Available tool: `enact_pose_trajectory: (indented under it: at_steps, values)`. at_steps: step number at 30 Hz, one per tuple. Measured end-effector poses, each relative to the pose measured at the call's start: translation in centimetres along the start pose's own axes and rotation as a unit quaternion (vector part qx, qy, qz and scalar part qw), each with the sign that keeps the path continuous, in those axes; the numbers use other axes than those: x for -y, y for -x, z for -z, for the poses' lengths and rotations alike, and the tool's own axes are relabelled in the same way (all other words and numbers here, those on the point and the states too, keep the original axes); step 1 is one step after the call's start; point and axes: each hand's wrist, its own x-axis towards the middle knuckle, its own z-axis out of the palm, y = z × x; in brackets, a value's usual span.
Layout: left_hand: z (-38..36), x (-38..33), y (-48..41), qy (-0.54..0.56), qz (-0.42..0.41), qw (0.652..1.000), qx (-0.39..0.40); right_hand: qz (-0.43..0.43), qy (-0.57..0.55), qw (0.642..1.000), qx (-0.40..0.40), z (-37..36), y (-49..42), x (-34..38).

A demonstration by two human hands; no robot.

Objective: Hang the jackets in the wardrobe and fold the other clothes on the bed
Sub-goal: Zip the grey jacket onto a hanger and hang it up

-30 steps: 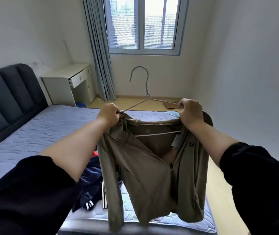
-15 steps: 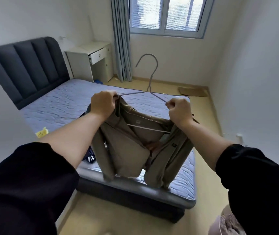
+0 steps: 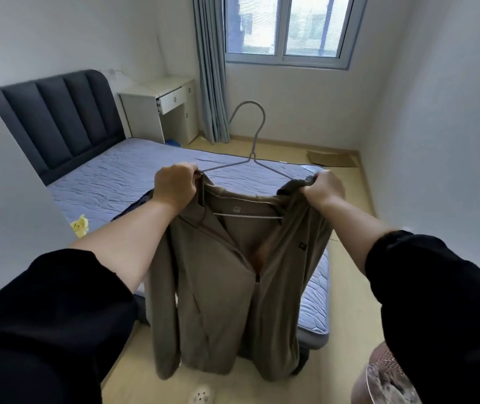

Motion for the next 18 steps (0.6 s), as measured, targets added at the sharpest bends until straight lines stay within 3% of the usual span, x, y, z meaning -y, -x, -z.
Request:
enact_pose_trajectory:
  at_steps: [5, 8, 9, 10, 11, 13, 14, 15, 18]
  values:
    - [-0.1, -1.7, 0.4, 0.013, -0.062, 0.995, 0.075, 0.135, -0.089, 0.968, -0.193, 2.1, 1.6, 4.2]
    - [0.0, -3.2, 0.7, 0.062, -0.04, 0.997, 0.038, 0.176, -0.185, 0.908, -0.333, 4.0, 2.7, 6.6]
    - [0.2, -3.6, 0.6, 0.092, -0.013, 0.996, 0.015, 0.189, -0.142, 0.915, -0.326, 4.2, 3.2, 6.7]
    - [0.4, -3.8, 0.5, 0.122, 0.019, 0.992, -0.007, 0.204, -0.066, 0.942, -0.26, 3.9, 3.7, 6.4]
    - [0.7, -3.9, 0.3, 0.15, 0.047, 0.987, -0.024, 0.212, 0.005, 0.967, -0.14, 3.4, 4.3, 6.0]
    - [1.1, -4.2, 0.1, 0.18, 0.061, 0.981, -0.039, 0.238, 0.031, 0.965, 0.105, 2.4, 5.1, 4.7]
    - [1.3, -4.5, 0.1, 0.187, 0.054, 0.98, -0.037, 0.254, 0.002, 0.957, 0.137, 2.3, 5.4, 4.3]
    - [1.5, -4.8, 0.0, 0.193, 0.043, 0.98, -0.031, 0.267, -0.042, 0.958, 0.101, 2.7, 5.5, 4.2]
    - [1.8, -5.3, -0.1, 0.214, 0.004, 0.977, -0.027, 0.238, -0.106, 0.935, -0.239, 4.4, 3.6, 3.4]
